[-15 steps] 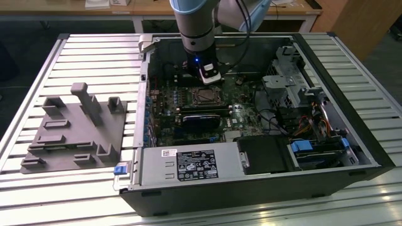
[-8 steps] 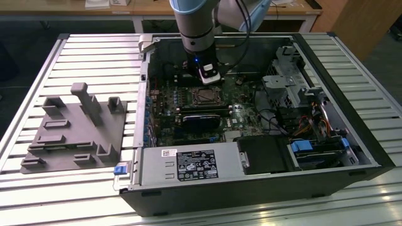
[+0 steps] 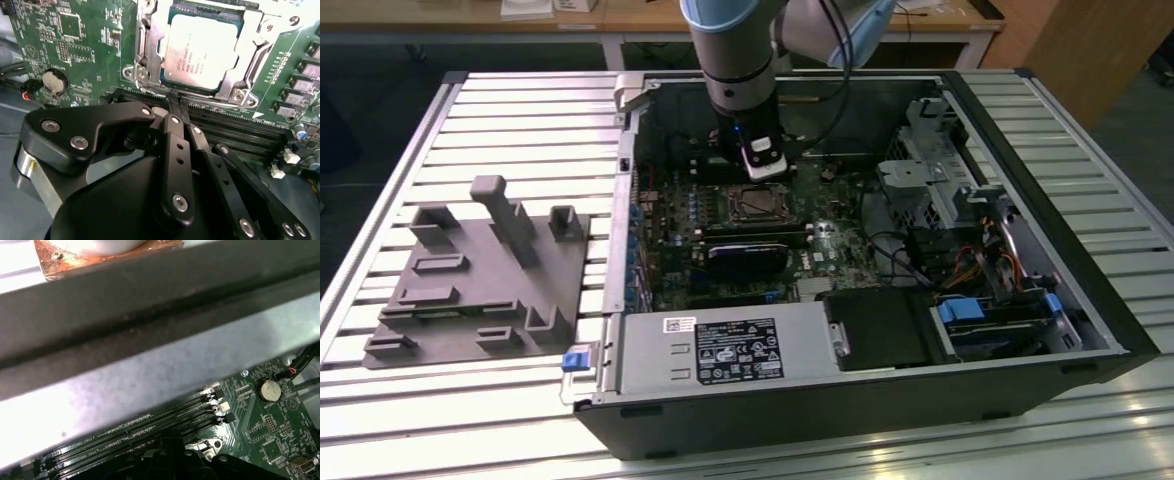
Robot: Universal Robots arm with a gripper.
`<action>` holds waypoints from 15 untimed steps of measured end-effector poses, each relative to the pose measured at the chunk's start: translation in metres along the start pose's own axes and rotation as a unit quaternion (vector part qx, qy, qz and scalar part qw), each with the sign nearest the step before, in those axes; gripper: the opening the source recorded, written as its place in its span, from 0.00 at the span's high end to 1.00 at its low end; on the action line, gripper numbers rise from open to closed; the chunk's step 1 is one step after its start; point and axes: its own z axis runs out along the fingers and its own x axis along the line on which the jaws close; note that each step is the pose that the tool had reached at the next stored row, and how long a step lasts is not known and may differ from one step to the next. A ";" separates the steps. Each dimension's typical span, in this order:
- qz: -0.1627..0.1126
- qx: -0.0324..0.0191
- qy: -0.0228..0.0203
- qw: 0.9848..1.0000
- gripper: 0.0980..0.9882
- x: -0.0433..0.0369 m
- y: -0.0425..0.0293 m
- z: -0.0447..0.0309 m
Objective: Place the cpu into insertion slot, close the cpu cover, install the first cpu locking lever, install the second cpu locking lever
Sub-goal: 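Install the first cpu locking lever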
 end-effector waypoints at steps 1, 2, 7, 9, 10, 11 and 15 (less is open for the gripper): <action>0.000 -0.001 0.001 1.000 0.99 0.0000 0.0000 0.0000; 0.000 -0.002 0.001 1.000 0.99 0.0000 0.0001 0.0000; 0.000 -0.002 0.001 1.000 0.99 -0.0009 0.0017 -0.0063; 0.000 -0.002 0.001 1.000 0.99 -0.0014 0.0027 -0.0101; 0.000 -0.002 0.001 1.000 0.99 -0.0016 0.0032 -0.0122; 0.000 -0.002 0.001 1.000 0.99 -0.0019 0.0036 -0.0139; 0.000 -0.002 0.001 1.000 0.99 -0.0020 0.0039 -0.0147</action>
